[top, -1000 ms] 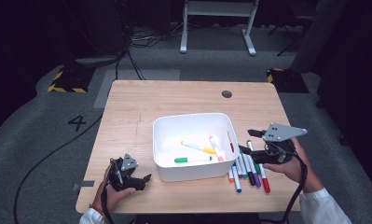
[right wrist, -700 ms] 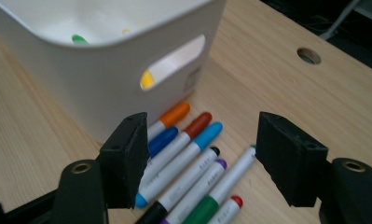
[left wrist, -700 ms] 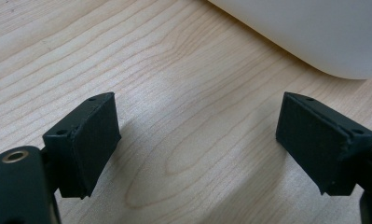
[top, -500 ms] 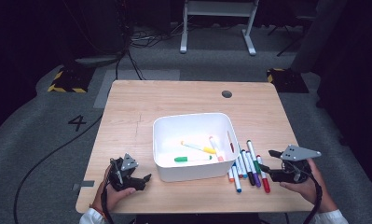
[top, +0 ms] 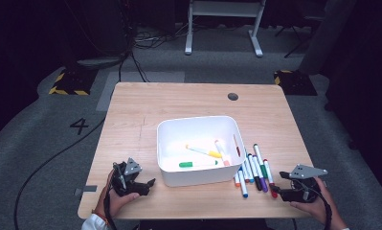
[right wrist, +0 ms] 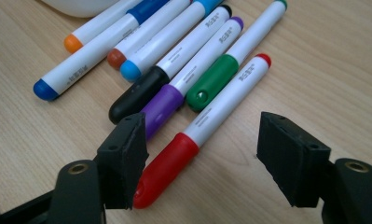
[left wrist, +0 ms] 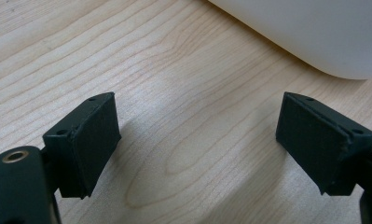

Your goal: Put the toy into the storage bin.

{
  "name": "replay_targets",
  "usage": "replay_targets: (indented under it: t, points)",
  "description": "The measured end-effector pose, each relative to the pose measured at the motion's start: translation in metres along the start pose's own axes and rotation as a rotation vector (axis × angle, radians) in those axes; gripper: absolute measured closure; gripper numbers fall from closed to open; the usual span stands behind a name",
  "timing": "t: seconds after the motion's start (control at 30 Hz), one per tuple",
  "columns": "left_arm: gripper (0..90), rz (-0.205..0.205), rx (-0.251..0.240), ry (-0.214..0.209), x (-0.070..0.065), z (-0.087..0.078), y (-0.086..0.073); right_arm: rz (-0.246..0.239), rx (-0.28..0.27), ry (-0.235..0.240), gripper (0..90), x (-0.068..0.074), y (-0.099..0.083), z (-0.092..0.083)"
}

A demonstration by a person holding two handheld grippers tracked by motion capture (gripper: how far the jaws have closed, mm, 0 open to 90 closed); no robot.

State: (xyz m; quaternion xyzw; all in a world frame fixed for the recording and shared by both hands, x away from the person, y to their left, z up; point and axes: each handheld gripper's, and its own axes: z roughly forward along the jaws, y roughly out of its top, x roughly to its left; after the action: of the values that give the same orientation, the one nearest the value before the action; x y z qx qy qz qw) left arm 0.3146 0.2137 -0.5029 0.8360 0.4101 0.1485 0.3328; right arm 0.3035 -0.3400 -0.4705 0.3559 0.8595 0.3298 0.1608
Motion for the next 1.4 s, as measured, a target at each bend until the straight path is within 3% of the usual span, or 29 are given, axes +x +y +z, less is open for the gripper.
replay_targets:
  t: [0.33, 0.5, 0.6, 0.73, 1.13, 1.4]
  points:
    - [13.6, 0.0, 0.0, 0.001, 0.0, 0.0, 0.0, 0.042, 0.028, -0.044, 38.1, -0.006, -0.01, 0.008]
    - [13.6, -0.001, 0.0, 0.001, 0.0, 0.0, 0.0, 0.104, 0.026, -0.056, 51.8, -0.018, -0.019, 0.008]
    - [13.6, -0.001, 0.0, 0.001, 0.0, 0.0, 0.0, 0.15, 0.01, -0.088, 62.9, -0.026, -0.023, 0.005]
    - [13.6, -0.001, 0.0, 0.001, 0.0, 0.0, 0.0, 0.179, -0.001, -0.121, 72.4, -0.034, -0.027, 0.003]
    - [13.6, -0.001, 0.0, 0.0, 0.0, 0.0, 0.0, 0.182, -0.011, -0.143, 73.8, -0.039, -0.029, 0.002]
    - [13.6, -0.001, 0.0, 0.0, 0.0, 0.0, 0.0, 0.175, -0.053, -0.144, 73.9, -0.042, -0.025, -0.006]
